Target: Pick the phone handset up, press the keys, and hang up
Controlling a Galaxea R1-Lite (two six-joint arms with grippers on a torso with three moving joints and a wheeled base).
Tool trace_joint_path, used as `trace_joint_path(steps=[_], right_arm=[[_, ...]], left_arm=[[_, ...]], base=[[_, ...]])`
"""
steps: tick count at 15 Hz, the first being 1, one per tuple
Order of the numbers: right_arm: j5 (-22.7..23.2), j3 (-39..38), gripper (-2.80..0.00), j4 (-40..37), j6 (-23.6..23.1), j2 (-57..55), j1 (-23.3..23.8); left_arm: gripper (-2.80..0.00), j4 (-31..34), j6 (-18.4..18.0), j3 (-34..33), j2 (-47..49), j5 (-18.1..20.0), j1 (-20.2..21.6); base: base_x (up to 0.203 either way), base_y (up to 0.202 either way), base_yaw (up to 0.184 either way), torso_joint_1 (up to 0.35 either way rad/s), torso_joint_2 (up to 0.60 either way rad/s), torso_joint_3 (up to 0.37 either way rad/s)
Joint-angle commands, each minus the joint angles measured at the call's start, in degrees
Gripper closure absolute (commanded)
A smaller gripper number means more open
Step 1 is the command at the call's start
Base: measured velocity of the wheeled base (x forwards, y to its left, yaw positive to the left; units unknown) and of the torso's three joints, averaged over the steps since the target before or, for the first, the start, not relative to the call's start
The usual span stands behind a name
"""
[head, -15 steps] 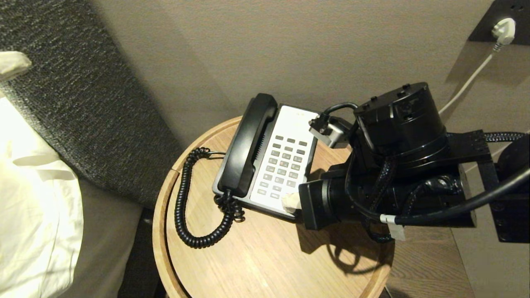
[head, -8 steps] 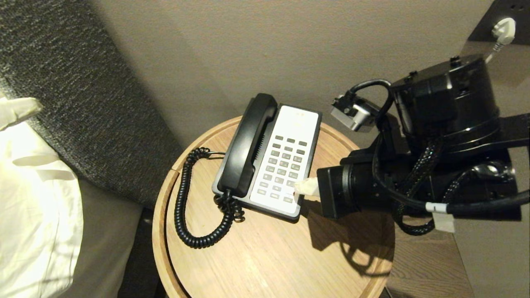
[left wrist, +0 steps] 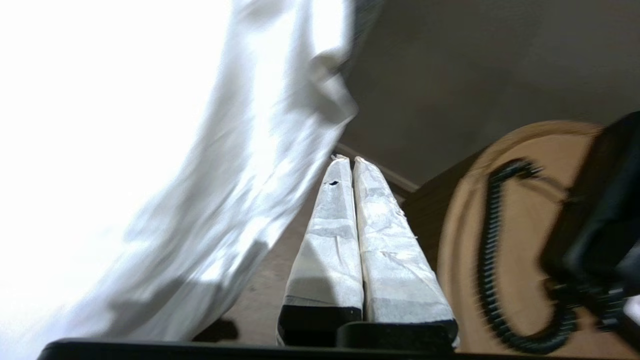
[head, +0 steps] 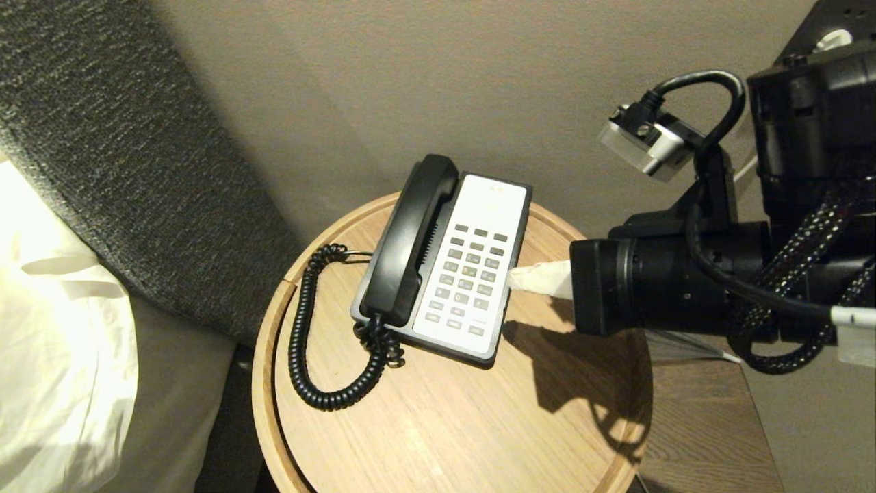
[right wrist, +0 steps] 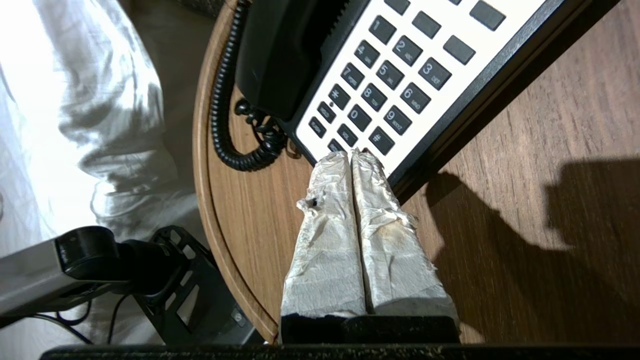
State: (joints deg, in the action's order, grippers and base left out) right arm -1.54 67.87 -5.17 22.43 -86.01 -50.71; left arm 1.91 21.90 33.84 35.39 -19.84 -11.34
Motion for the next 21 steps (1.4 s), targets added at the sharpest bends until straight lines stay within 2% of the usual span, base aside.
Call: trace_joint_path(steps=[1,5,7,9,10,11,12,14,15,17,21], right_arm=[[0.0,-0.01,0.0,-0.02,0.16,1.6,0.0],[-0.05,-0.01,0.0,0.25,0.16,1.99,0.09],[0.03,-0.01,0.0,0.25,0.16,2.25,0.09],[-0.04,-0.01,0.0,0.26,0.16,2.61,0.09],[0.04,-0.01,0.0,0.31,0.16,2.78,0.09],[0.0,-0.08,0.0,0.25,0.16,2.91,0.09],[0.04,-0.19,0.0,0.25,0.16,3.3,0.09],[0.04,-0.72,0.0,0.33,0.24,3.79,0.29],[0.04,-0.72,0.0,0.33,0.33,3.92,0.53],[0.04,-0.63,0.0,0.33,0.33,4.09,0.65],[0.04,-0.11,0.0,0.34,0.36,5.16,1.7]], left_arm=[[0.0,0.56,0.49,-8.78,-11.6,-0.22,4.43],[0.0,5.41,0.44,-18.15,-22.67,0.3,8.9],[0.0,6.3,-2.69,-22.43,-28.5,2.17,10.08],[0.0,6.09,-8.06,-27.61,-34.67,4.85,10.53],[0.0,5.67,-11.51,-29.03,-35.4,7.37,10.67],[0.0,5.61,-12.96,-29.48,-35.4,11.0,10.7],[0.0,5.57,-16.04,-29.9,-35.4,15.21,10.75],[0.0,5.23,-22.64,-31.1,-35.39,18.24,10.74],[0.0,4.66,-24.79,-31.79,-35.39,20.29,10.73],[0.0,2.86,-26.07,-32.21,-35.42,20.97,10.76],[0.0,2.66,-25.68,-32.34,-35.39,20.23,10.81]], base=[[0.0,0.0,0.0,0.0,0.0,0.0],[0.0,0.0,0.0,0.0,0.0,0.0],[0.0,0.0,0.0,0.0,0.0,0.0],[0.0,0.0,0.0,0.0,0.0,0.0],[0.0,0.0,0.0,0.0,0.0,0.0],[0.0,0.0,0.0,0.0,0.0,0.0],[0.0,0.0,0.0,0.0,0.0,0.0],[0.0,0.0,0.0,0.0,0.0,0.0],[0.0,0.0,0.0,0.0,0.0,0.0],[0.0,0.0,0.0,0.0,0.0,0.0],[0.0,0.0,0.0,0.0,0.0,0.0]])
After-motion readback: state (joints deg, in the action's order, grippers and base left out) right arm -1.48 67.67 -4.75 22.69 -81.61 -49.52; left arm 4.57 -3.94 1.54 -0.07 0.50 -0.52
